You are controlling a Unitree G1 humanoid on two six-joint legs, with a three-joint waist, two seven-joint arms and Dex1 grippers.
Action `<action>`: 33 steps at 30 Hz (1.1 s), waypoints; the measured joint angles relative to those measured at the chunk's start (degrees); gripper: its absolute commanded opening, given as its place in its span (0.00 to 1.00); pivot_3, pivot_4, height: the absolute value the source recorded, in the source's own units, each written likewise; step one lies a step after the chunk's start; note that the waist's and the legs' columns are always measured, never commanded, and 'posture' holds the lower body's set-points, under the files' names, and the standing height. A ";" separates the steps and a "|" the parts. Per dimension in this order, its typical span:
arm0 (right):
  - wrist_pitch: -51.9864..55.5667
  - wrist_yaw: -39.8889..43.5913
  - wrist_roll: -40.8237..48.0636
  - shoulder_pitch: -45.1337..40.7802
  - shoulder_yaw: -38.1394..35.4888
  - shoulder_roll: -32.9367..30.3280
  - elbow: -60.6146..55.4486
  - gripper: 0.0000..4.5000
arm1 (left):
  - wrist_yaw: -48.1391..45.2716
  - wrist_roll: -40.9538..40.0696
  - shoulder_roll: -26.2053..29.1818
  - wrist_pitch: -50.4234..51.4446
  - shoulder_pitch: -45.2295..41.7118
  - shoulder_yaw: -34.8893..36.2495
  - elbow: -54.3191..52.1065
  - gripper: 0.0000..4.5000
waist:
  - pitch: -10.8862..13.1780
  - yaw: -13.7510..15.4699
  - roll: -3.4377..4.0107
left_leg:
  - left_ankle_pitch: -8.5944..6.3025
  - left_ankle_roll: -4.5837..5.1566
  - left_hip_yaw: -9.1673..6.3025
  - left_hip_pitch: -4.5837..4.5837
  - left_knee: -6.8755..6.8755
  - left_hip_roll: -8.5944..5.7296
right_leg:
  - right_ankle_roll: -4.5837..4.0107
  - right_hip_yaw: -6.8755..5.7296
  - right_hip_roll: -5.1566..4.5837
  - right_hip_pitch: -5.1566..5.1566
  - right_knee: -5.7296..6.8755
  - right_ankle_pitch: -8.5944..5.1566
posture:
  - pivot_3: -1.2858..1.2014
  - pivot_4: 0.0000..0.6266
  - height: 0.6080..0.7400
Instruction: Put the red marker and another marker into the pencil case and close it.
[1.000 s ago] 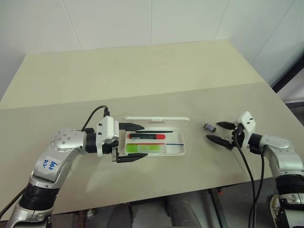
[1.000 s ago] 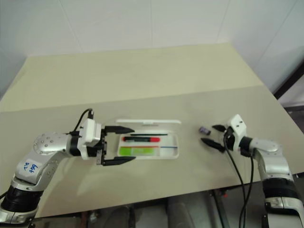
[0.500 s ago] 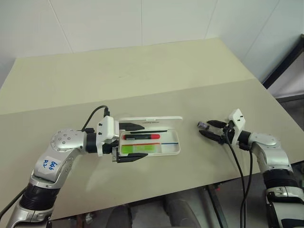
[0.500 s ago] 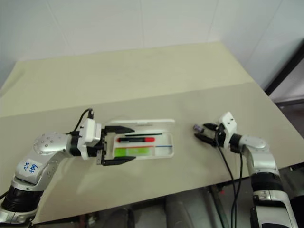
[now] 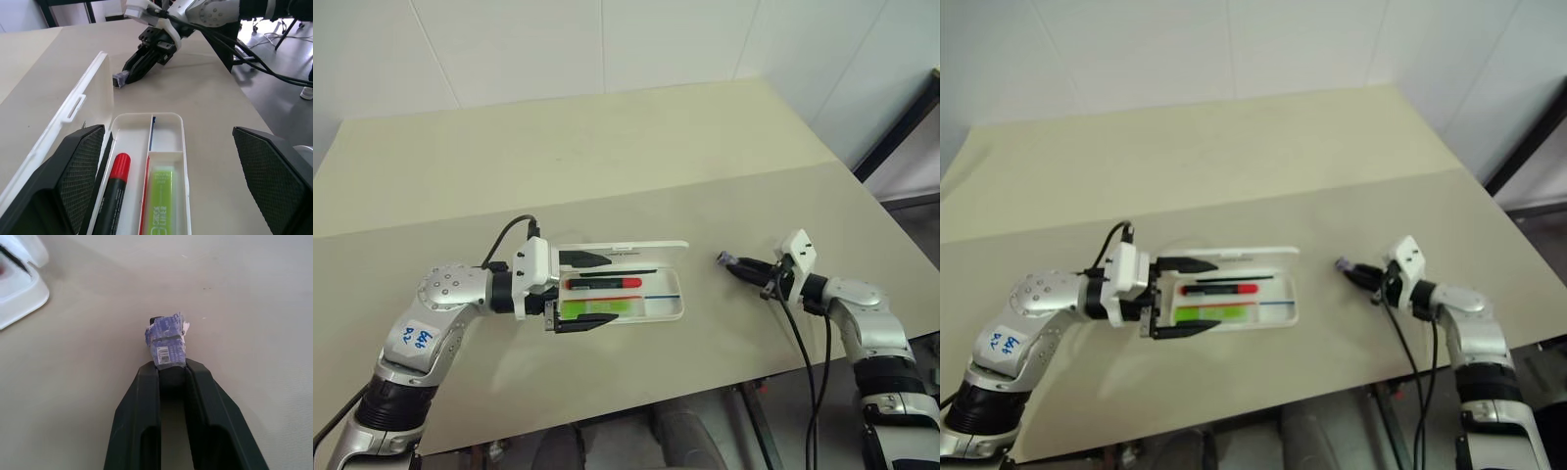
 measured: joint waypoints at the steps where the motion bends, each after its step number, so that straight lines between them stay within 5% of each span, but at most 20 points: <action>1: 0.52 0.45 0.31 1.16 -0.08 -0.96 -1.60 0.07 | -0.07 0.01 0.07 -0.03 0.01 0.02 0.00 1.00 | 0.00 0.11 0.00 | 0.00 0.00 0.00 0.00 -0.01 -0.02 | 0.02 0.00 -0.01 -0.01 -0.01 -0.01 | 0.52 0.24 1.00; 10: 8.92 1.39 6.78 10.24 -4.29 -7.30 -22.24 0.07 | -0.66 0.07 1.23 -0.76 1.95 0.97 0.06 1.00 | 0.10 -0.09 -0.18 | -0.02 0.01 0.02 0.02 -0.04 -0.02 | 0.06 0.01 0.00 -0.01 -0.04 -0.09 | 0.52 0.24 1.00; 17: 16.90 0.55 10.77 7.92 0.68 -5.95 -34.57 0.07 | -1.30 -0.02 1.67 -1.26 3.37 1.66 0.13 1.00 | 0.14 -0.19 -0.31 | -0.02 0.01 -0.01 0.08 0.02 -0.02 | 0.07 -0.01 0.00 -0.04 -0.28 -0.02 | 0.52 0.24 1.00; 24: 16.15 2.71 8.15 3.25 11.37 -2.74 -32.09 0.07 | -1.50 -0.03 2.07 -1.27 4.46 2.87 0.12 1.00 | 0.14 0.09 -0.31 | -0.26 0.25 -0.01 -0.07 -0.02 -0.02 | 0.05 0.00 -0.02 -0.09 -0.48 -0.01 | 0.52 0.24 1.00; 33: 11.97 7.22 4.82 -1.92 15.46 -1.00 -24.62 0.07 | -1.17 -0.04 3.58 -1.26 6.62 4.94 -0.10 1.00 | 0.14 0.58 -0.31 | -0.36 0.37 -0.01 -0.06 -0.07 -0.02 | 0.17 -0.03 -0.02 -0.15 -0.34 -0.08 | 0.52 0.24 1.00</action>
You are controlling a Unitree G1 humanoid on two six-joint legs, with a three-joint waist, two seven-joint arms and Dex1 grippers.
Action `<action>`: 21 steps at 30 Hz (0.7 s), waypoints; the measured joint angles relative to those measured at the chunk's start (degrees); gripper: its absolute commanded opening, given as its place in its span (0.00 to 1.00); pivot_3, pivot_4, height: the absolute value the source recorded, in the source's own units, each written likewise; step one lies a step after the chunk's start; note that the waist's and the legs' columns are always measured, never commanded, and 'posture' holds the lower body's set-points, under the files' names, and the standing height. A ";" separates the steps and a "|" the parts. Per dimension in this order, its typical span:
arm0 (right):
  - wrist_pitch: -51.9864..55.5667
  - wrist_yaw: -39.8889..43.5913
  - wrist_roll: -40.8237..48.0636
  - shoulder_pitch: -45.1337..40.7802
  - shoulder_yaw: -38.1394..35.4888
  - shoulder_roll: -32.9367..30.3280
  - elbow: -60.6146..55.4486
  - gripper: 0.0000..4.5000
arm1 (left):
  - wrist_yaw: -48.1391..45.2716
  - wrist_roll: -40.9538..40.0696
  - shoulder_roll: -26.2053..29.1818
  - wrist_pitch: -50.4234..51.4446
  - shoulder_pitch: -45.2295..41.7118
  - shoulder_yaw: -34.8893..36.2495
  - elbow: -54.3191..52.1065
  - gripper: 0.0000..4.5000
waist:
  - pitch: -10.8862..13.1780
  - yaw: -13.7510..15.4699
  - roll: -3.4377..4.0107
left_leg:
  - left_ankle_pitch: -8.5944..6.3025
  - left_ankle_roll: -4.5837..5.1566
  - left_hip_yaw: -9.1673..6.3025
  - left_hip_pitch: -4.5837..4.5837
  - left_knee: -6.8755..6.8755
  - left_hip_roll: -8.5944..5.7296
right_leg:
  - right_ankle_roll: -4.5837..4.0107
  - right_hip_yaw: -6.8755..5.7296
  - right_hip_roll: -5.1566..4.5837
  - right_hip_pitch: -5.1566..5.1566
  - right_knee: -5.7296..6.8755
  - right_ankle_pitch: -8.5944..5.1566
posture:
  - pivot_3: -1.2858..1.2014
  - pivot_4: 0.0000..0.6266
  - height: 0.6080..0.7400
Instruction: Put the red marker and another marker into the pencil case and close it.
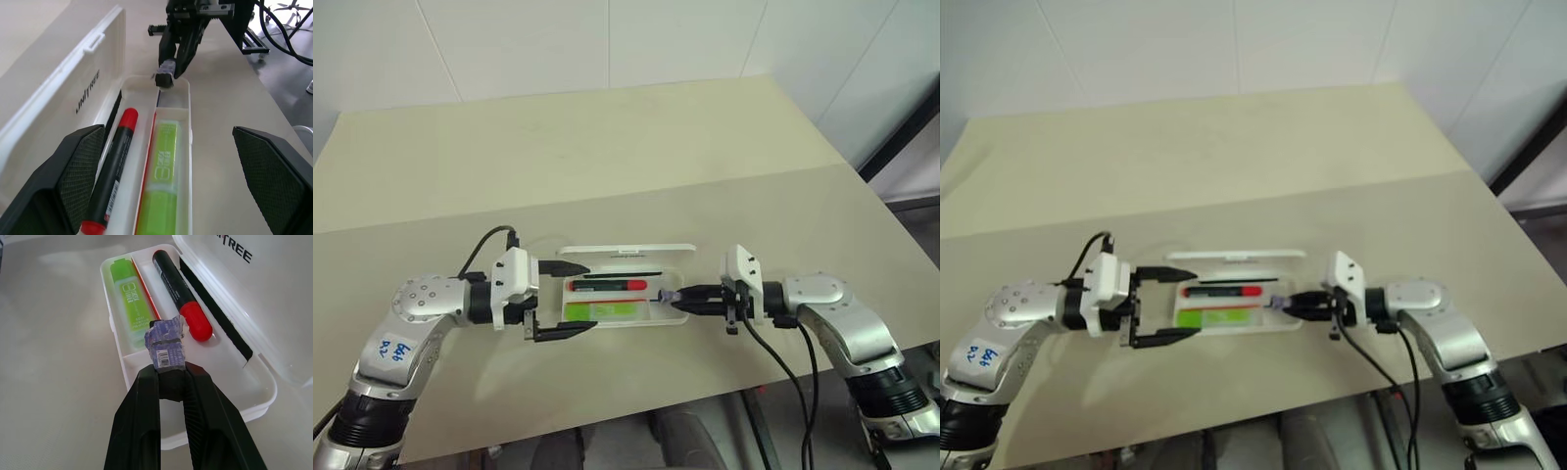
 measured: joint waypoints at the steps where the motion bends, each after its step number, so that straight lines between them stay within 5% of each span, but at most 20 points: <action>1: -0.54 0.39 -0.34 -0.24 0.35 0.07 0.61 0.07 | 0.23 0.00 0.04 0.00 0.04 0.20 -0.11 1.00 | 0.00 0.13 0.00 | 0.00 0.00 0.00 0.01 0.01 0.00 | -0.02 0.00 0.00 0.00 0.01 -0.01 | 0.52 0.24 1.00; 20: -5.91 3.40 -3.70 0.61 1.98 1.71 3.90 0.07 | 1.49 -0.15 0.34 0.72 0.17 0.43 -2.32 1.00 | 0.00 0.86 0.00 | 0.00 0.00 0.02 0.07 0.21 0.00 | -0.16 0.02 0.01 0.00 0.30 -0.06 | 0.52 0.24 1.00; 21: -6.10 3.40 -4.01 0.37 2.01 2.00 4.23 0.15 | 1.48 -0.15 0.34 0.74 0.04 0.43 -2.32 1.00 | 0.00 0.86 0.00 | 0.00 0.00 0.01 0.08 0.20 0.00 | -0.16 0.02 0.01 0.00 0.31 -0.06 | 0.52 0.24 1.00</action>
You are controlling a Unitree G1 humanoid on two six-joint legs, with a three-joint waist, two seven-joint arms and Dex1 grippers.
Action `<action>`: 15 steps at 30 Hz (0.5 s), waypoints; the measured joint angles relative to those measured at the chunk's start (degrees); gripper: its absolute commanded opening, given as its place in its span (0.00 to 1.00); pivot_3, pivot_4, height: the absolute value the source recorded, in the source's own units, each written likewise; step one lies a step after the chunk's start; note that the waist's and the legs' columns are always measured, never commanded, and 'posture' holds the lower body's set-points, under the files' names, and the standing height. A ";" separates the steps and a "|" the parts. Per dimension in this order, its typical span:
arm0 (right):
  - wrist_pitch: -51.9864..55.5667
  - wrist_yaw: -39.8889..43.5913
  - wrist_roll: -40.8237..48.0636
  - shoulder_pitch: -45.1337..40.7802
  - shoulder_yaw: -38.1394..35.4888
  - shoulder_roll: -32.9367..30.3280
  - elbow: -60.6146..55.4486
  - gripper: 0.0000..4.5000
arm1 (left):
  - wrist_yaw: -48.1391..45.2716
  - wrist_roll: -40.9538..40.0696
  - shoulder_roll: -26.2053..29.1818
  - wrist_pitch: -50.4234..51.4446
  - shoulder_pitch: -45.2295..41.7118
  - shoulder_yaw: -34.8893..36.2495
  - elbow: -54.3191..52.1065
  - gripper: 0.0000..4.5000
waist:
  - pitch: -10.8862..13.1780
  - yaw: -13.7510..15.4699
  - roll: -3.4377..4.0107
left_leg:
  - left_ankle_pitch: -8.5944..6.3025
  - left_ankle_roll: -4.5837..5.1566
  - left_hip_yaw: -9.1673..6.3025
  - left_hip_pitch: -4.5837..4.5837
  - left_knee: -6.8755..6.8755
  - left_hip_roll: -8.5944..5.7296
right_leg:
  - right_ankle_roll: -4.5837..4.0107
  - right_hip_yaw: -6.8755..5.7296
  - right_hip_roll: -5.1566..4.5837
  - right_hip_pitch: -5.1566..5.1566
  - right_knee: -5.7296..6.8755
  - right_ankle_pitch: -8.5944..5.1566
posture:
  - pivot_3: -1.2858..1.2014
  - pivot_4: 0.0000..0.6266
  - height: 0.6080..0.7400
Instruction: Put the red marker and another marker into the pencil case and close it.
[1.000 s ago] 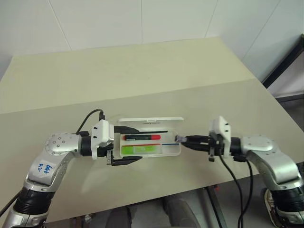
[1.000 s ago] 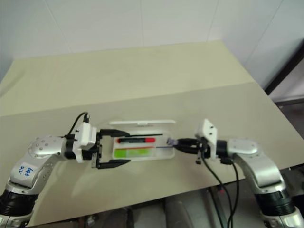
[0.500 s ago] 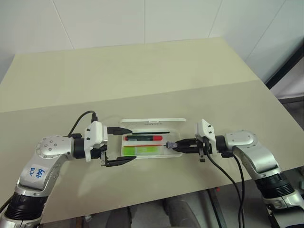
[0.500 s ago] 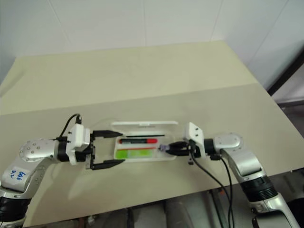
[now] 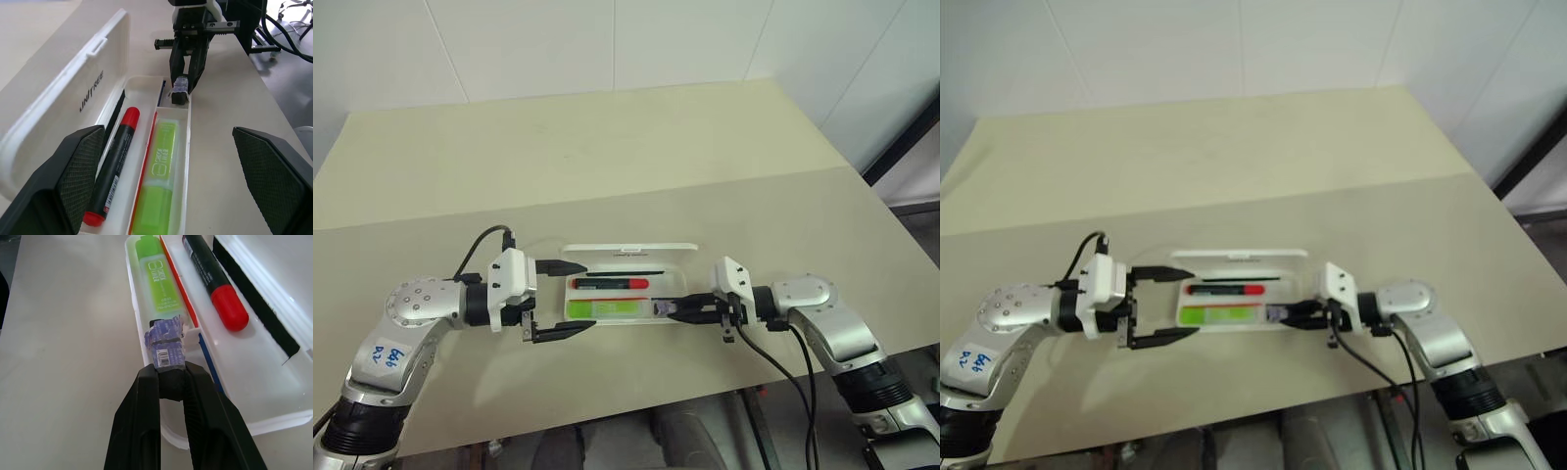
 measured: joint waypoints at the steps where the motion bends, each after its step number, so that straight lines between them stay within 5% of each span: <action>1: -0.17 0.00 -0.26 -0.22 0.03 0.17 0.22 0.23 | -0.01 0.00 0.00 0.02 -0.09 0.00 0.00 1.00 | 0.00 0.01 0.00 | 0.00 0.00 0.00 0.00 0.00 0.00 | 0.00 0.00 0.00 0.00 0.01 0.00 | 0.52 0.24 1.00; 6: -0.95 -0.06 -0.30 -0.29 0.08 0.76 0.67 0.51 | -0.01 0.00 0.00 0.08 -0.17 0.00 0.00 1.00 | 0.00 0.04 0.00 | 0.00 0.00 0.00 -0.01 0.00 0.00 | 0.01 0.00 0.00 0.00 0.02 0.00 | 0.52 0.24 1.00; 10: -1.29 -0.16 -0.70 -0.30 0.10 0.80 0.54 0.82 | -0.02 0.00 0.00 0.08 -0.18 0.00 0.01 1.00 | 0.00 0.04 0.00 | 0.00 0.00 -0.01 0.00 0.03 0.00 | 0.00 0.00 0.00 0.00 0.04 0.00 | 0.52 0.24 1.00; 15: 0.29 -0.28 1.15 -0.30 -0.75 0.77 -2.13 0.82 | -0.03 0.00 0.00 0.08 -0.18 0.00 0.00 1.00 | 0.00 0.03 0.00 | 0.00 0.00 -0.01 0.00 0.02 0.00 | 0.00 0.00 0.00 0.00 0.05 0.00 | 0.52 0.24 1.00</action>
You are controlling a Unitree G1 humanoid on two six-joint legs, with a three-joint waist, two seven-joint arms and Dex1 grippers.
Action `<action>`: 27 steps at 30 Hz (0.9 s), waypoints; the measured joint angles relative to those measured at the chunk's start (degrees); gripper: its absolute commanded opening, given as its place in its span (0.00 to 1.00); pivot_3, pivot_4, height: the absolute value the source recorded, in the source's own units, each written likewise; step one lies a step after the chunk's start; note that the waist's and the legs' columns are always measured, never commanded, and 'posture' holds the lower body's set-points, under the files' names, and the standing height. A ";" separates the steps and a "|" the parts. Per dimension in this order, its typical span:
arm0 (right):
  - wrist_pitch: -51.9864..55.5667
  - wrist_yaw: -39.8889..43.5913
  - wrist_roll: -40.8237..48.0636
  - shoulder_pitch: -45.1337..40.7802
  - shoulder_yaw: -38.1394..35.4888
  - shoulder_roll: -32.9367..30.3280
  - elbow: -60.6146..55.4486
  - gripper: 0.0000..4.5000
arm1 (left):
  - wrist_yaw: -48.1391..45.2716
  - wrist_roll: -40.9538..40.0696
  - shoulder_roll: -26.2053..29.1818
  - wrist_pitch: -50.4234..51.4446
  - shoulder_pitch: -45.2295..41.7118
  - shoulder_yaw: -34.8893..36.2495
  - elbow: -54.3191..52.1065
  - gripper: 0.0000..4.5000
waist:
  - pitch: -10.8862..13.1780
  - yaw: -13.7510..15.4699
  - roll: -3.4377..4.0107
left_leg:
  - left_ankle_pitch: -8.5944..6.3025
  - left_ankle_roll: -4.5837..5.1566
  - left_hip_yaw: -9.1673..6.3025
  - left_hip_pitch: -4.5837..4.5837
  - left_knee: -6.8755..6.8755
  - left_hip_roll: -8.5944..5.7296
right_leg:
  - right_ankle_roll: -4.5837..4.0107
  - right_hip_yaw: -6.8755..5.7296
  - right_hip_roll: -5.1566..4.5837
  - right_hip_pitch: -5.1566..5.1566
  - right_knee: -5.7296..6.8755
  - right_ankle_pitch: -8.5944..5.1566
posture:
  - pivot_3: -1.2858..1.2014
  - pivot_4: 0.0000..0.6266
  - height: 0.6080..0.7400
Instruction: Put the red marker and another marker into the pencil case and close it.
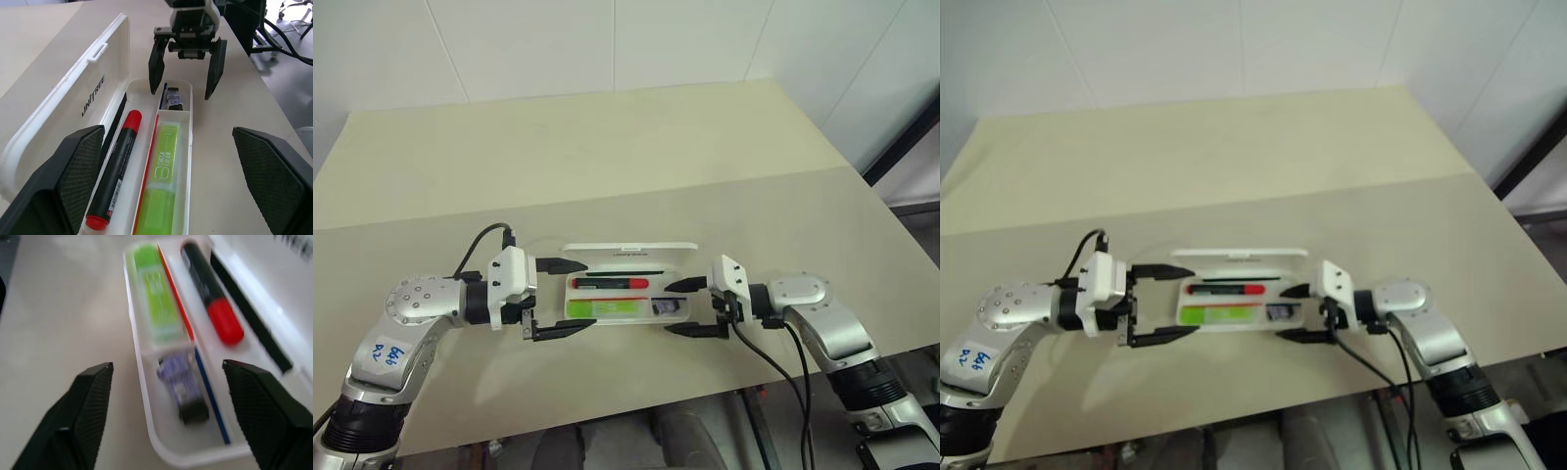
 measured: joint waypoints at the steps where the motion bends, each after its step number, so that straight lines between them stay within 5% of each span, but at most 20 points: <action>1: 0.52 0.00 0.36 0.00 -0.39 -0.20 -0.82 0.82 | 0.00 0.00 0.00 0.00 0.00 0.00 0.00 1.00 | 0.00 0.03 0.00 | 0.00 0.00 0.00 -0.01 0.00 0.00 | 0.00 0.00 0.00 0.00 0.00 0.00 | 0.52 0.24 1.00; 6: 5.53 -0.21 4.35 3.05 -3.75 -4.40 -8.76 0.82 | -0.10 -0.05 0.21 0.00 0.09 0.09 -0.04 1.00 | 0.00 0.24 0.00 | 0.00 0.00 -0.01 -0.03 -0.02 0.00 | 0.02 -0.01 0.00 -0.01 -0.02 -0.01 | 0.52 0.24 1.00; 10: 10.46 -2.03 9.31 11.28 -10.51 -8.59 -17.39 0.99 | -0.52 -0.27 0.50 -0.08 2.13 1.89 -0.12 1.00 | -0.01 0.89 -0.02 | -0.03 -0.05 0.00 -0.01 -0.04 0.00 | 0.01 -0.02 0.00 -0.01 -0.06 -0.09 | 0.52 0.24 1.00; 20: 13.69 -8.43 14.94 14.56 -23.15 -10.88 -23.20 0.99 | -1.92 -1.21 0.64 -1.66 4.16 4.86 0.70 1.00 | 0.00 0.58 -0.07 | -0.04 -0.07 0.07 -0.02 0.15 0.00 | -0.08 0.01 0.00 0.01 -0.28 0.07 | 0.52 0.24 1.00; 27: 12.04 -9.20 13.66 13.87 -22.16 -10.88 -23.10 1.00 | -3.71 -2.52 0.23 -3.17 3.76 5.60 4.15 0.55 | 0.00 0.20 -0.07 | -0.05 -0.07 0.07 -0.08 -0.09 0.00 | -0.05 0.01 -0.01 0.01 -0.45 0.06 | 0.52 0.24 1.00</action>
